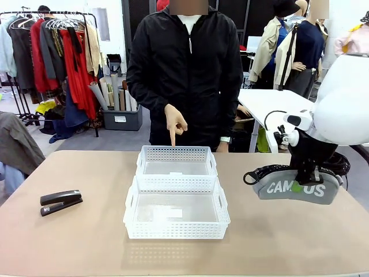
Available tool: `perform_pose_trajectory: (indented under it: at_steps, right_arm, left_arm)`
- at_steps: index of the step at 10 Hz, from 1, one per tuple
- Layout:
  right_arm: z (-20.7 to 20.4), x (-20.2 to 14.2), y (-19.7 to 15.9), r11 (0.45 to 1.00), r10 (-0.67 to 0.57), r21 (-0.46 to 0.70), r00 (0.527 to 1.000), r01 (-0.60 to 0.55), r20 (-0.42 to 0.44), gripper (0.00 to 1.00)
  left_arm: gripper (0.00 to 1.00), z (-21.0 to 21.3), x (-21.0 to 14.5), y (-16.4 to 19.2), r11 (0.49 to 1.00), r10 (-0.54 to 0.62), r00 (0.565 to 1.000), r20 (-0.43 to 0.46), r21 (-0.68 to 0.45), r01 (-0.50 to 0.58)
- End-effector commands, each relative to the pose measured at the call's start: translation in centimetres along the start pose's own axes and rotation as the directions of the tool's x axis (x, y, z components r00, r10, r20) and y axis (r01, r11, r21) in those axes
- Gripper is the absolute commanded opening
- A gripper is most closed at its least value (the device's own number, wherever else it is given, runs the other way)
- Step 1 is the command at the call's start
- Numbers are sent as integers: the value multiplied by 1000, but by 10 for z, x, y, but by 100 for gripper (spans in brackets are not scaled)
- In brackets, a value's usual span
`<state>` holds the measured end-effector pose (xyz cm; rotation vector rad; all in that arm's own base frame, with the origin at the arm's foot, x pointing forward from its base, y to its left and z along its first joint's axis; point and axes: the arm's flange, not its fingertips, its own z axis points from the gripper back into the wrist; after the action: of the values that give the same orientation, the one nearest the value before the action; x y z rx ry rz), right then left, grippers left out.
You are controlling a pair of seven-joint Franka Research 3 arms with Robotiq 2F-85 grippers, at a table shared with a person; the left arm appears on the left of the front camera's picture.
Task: Distribute items into two baskets.
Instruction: Place the picked Pencil pouch into the Organizing basket as instructed by the person.
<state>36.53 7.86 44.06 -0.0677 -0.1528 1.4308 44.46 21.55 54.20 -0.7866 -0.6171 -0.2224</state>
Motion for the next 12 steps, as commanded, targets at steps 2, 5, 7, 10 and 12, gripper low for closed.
perform_pose_trajectory:
  at_steps: [2,5,7,10,12]
  right_arm:
    - [3,-1,0,1000,1,-2,1000,-1,7,0]
    - [-1,3,-18,999,-24,-26,1000,24,11,0]
    - [-1,16,-39,999,-36,-37,999,38,30,0]
    - [-8,39,-80,999,-6,-33,1000,6,9,0]
    - [-17,52,-106,1000,-9,-28,1000,10,26,0]
  left_arm:
    - [100,2,0,-2,1000,-3,1000,3,-3,3]
    - [100,2,0,-2,1000,-3,1000,3,-3,3]
    - [100,2,0,-2,1000,-3,1000,3,-3,3]
    - [100,2,0,-2,1000,-3,1000,3,-3,3]
    - [100,2,0,-2,1000,-3,1000,3,-3,3]
